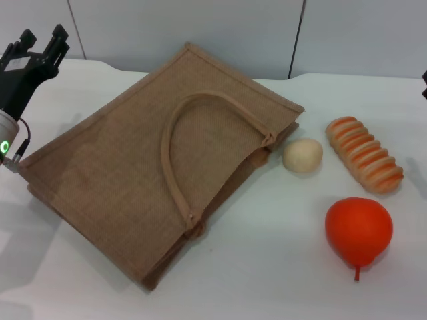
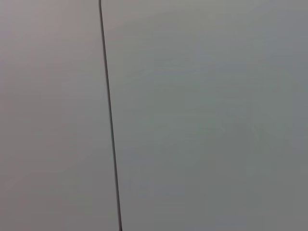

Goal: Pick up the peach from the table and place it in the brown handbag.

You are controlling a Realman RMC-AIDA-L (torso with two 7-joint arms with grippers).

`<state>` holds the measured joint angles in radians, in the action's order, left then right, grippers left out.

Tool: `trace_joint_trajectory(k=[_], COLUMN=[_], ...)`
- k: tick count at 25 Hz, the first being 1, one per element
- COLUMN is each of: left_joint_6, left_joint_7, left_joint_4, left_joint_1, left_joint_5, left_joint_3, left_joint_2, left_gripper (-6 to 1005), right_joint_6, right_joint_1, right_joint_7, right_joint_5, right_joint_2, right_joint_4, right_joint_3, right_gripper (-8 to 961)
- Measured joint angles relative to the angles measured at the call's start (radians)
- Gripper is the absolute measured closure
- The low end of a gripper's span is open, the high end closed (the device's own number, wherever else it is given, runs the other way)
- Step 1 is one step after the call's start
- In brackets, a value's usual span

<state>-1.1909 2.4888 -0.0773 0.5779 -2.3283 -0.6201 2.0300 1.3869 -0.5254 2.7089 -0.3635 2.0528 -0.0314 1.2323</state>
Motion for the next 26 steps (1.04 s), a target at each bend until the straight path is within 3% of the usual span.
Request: trace_joint_trajectory(k=[26], left_joint_6=[-0.016], left_joint_7=[-0.005], left_joint_4=[0.001], left_joint_1=[-0.003], left_joint_5=[0.004], left_joint_3=[-0.004], left_joint_2=[-0.002], left_gripper=[307], right_joint_6=[0.011], right_joint_1=[0.004], right_joint_7=[-0.013], right_joint_5=[0.000], right_joint_2=[0.000], right_joint_4=[-0.007], right_joint_3=[-0.002], right_gripper=[72])
